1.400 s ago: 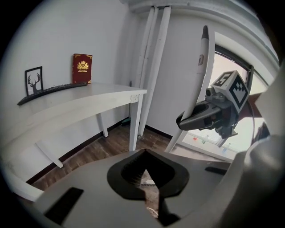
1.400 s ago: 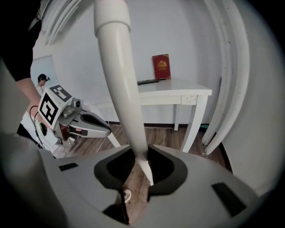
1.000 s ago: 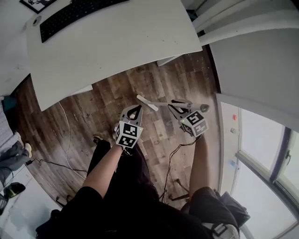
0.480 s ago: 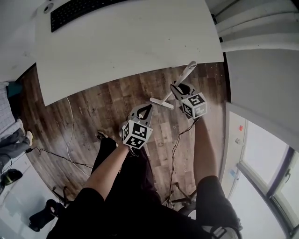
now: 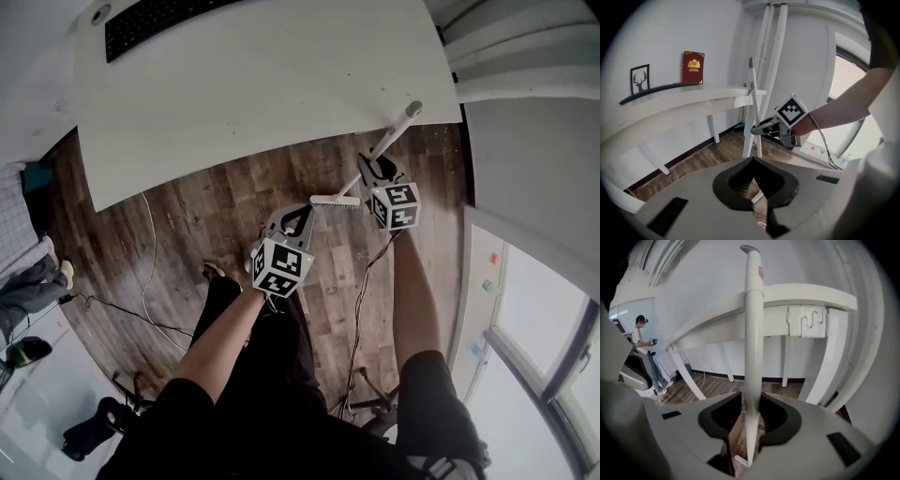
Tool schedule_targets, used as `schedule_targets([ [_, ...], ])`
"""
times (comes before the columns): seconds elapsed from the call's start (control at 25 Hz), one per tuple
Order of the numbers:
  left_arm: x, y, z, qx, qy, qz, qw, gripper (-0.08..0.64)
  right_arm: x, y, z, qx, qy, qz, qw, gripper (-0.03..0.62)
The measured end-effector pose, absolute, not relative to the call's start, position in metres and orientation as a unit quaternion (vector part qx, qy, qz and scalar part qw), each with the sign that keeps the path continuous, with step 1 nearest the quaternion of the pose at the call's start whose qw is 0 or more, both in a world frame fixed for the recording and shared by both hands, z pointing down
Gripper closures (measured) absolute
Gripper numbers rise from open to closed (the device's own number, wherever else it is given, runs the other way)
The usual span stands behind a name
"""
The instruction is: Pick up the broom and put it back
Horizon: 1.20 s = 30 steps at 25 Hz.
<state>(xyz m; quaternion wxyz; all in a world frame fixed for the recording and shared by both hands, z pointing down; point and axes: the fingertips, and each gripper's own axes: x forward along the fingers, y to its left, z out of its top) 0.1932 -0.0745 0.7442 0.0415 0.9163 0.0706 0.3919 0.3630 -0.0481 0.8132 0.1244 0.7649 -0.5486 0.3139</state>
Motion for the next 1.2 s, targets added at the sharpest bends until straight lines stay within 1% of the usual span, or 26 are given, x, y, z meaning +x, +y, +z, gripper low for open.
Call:
schedule_targets([
  [0.08, 0.192, -0.071, 0.743, 0.916, 0.075, 0.393, 0.039, 0.559, 0.364, -0.046, 0.816, 0.769, -0.543, 0.316, 0.121, 0.474],
  [0.24, 0.184, -0.067, 0.740, 0.915, 0.078, 0.395, 0.036, 0.558, 0.368, -0.039, 0.821, 0.777, -0.529, 0.318, 0.126, 0.428],
  [0.4, 0.180, -0.068, 0.740, 0.914, 0.074, 0.398, 0.037, 0.558, 0.368, -0.033, 0.817, 0.789, -0.516, 0.313, 0.116, 0.410],
  [0.72, 0.180, -0.062, 0.726, 0.917, 0.078, 0.390, 0.041, 0.558, 0.344, -0.006, 0.792, 0.810, -0.490, 0.307, 0.098, 0.405],
  [0.92, 0.179, -0.059, 0.708, 0.922, 0.078, 0.377, 0.048, 0.558, 0.323, 0.032, 0.771, 0.838, -0.438, 0.314, 0.083, 0.405],
  [1.04, 0.177, -0.061, 0.693, 0.927, 0.075, 0.363, 0.051, 0.558, 0.303, 0.054, 0.750, 0.862, -0.395, 0.312, 0.062, 0.407],
  [1.08, 0.175, -0.062, 0.688, 0.930, 0.073, 0.357, 0.054, 0.558, 0.295, 0.058, 0.741, 0.869, -0.382, 0.308, 0.054, 0.413],
  [1.12, 0.172, -0.062, 0.683, 0.931, 0.072, 0.352, 0.058, 0.558, 0.286, 0.062, 0.732, 0.876, -0.371, 0.304, 0.048, 0.444],
  [1.2, 0.164, -0.062, 0.673, 0.934, 0.072, 0.343, 0.068, 0.558, 0.266, 0.062, 0.712, 0.884, -0.359, 0.296, 0.035, 0.552],
])
